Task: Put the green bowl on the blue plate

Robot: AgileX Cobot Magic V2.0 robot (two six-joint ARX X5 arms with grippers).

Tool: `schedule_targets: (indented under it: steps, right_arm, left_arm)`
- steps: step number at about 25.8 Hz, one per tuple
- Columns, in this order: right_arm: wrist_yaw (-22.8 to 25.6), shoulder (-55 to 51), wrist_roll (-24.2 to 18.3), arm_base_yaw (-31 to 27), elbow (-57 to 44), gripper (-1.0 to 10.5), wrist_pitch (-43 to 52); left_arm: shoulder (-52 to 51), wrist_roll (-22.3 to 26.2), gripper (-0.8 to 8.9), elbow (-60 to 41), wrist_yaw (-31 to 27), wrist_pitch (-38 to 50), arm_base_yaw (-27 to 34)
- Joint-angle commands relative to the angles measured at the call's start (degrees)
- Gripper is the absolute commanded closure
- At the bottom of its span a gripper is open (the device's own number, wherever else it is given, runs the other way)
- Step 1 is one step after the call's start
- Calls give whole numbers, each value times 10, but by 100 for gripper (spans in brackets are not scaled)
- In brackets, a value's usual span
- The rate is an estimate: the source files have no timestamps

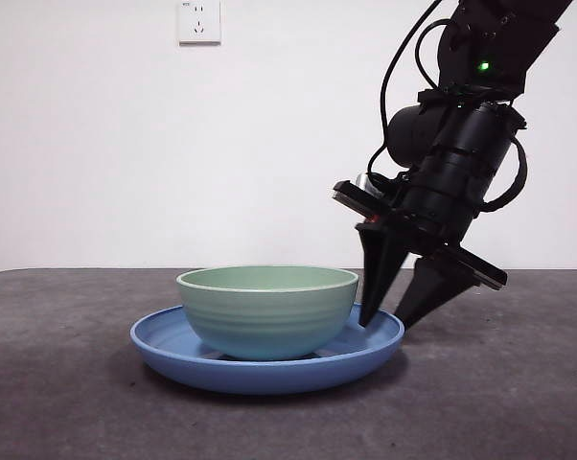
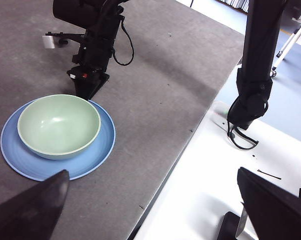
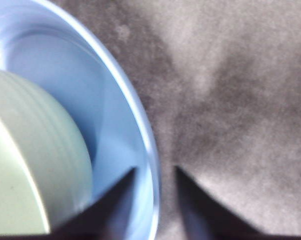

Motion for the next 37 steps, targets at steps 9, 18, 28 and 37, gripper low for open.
schedule_targets:
  steps: [9, 18, 28, 37]
  right_arm:
    - [22, -108, -11, -27, 13, 665, -17]
    - [76, -421, -39, -9, 13, 385, -149]
    - [139, -618, -84, 32, 2, 342, -279]
    - [132, -793, -102, 38, -86, 342, -280]
  left_arm:
    - [1, 3, 283, 5, -1, 6, -3]
    - [1, 3, 283, 5, -1, 6, -3]
    - [1, 3, 283, 5, -1, 7, -3]
    - [1, 3, 283, 5, -1, 6, -3]
